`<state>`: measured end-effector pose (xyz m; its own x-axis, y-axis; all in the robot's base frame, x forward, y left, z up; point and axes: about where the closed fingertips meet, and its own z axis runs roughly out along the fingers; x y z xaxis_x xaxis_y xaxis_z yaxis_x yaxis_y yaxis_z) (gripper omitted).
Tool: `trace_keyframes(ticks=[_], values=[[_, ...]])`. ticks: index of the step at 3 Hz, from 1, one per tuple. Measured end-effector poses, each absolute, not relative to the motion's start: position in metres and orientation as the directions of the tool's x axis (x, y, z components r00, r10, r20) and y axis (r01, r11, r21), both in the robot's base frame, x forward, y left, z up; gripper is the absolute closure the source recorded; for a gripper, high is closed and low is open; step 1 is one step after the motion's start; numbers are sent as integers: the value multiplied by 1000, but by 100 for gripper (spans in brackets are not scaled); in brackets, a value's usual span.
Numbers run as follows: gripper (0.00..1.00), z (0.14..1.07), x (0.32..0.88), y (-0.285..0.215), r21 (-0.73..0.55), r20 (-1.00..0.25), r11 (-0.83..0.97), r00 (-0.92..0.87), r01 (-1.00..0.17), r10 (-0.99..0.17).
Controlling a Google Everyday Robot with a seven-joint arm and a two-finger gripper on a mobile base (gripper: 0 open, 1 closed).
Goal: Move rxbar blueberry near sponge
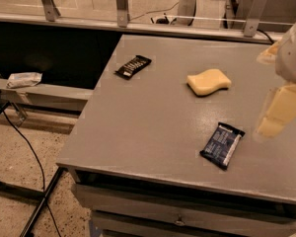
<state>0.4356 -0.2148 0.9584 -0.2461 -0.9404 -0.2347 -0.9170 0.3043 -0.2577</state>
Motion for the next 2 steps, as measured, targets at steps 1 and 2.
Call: trace_keyframes(ticks=[1, 2], values=[[0, 908, 423, -208, -240, -302, 392, -316, -888, -900], [0, 864, 427, -201, -228, -358, 452, -357, -863, -863]])
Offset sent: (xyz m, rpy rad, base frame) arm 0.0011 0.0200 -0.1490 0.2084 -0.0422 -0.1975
